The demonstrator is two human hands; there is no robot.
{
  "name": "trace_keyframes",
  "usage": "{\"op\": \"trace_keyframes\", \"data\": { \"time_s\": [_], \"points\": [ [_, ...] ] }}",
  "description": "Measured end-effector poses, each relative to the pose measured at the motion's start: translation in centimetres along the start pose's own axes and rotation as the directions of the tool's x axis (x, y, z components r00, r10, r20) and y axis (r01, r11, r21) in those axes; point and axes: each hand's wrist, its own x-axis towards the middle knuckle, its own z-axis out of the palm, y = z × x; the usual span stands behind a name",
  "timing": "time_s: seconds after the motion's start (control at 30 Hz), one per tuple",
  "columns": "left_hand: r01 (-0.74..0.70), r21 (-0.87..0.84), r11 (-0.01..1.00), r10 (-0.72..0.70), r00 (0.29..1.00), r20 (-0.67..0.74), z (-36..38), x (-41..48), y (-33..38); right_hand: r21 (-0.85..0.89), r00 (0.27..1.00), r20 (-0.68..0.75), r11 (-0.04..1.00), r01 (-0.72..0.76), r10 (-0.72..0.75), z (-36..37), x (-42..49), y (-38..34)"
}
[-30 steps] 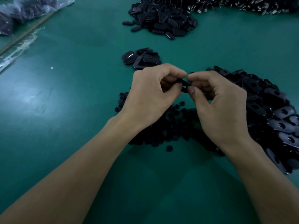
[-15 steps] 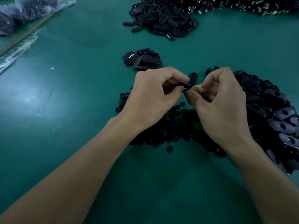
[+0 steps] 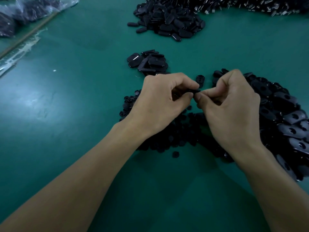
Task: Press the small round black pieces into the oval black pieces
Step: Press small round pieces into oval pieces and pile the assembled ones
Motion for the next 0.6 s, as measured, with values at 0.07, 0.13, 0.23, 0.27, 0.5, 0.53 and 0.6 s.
{"op": "trace_keyframes", "data": {
  "time_s": [0.07, 0.13, 0.23, 0.27, 0.5, 0.53, 0.6],
  "points": [
    [0.001, -0.002, 1.000, -0.001, 1.000, 0.004, 0.1, 0.0, 0.1, -0.018, 1.000, -0.004, 1.000, -0.002, 0.002, -0.1, 0.0, -0.1],
    [-0.001, -0.005, 1.000, 0.001, 1.000, 0.007, 0.1, -0.1, 0.1, -0.017, 1.000, 0.002, 1.000, -0.013, 0.013, -0.1, 0.0, -0.1],
    [-0.020, 0.037, 0.999, 0.020, 1.000, 0.008, 0.0, -0.1, 0.2, 0.004, 0.999, 0.013, 0.999, -0.036, 0.036, 0.0, 0.0, -0.2],
    [-0.035, 0.070, 0.997, 0.035, 0.999, 0.001, 0.0, -0.1, 0.2, 0.010, 0.999, 0.017, 0.999, -0.039, 0.038, 0.0, 0.0, -0.2],
    [-0.087, 0.206, 0.975, 0.096, 0.995, -0.036, -0.5, 0.1, 0.0, 0.153, 0.993, 0.104, 0.985, -0.073, 0.058, 0.7, -0.3, -0.3],
    [-0.086, 0.220, 0.972, 0.096, 0.995, -0.038, -0.5, 0.1, 0.0, 0.159, 0.992, 0.111, 0.985, -0.068, 0.051, 0.8, -0.4, -0.3],
    [-0.084, 0.232, 0.969, 0.095, 0.995, -0.040, -0.6, 0.2, 0.0, 0.181, 0.991, 0.129, 0.982, -0.059, 0.036, 1.0, -0.4, -0.2]
  ]
}}
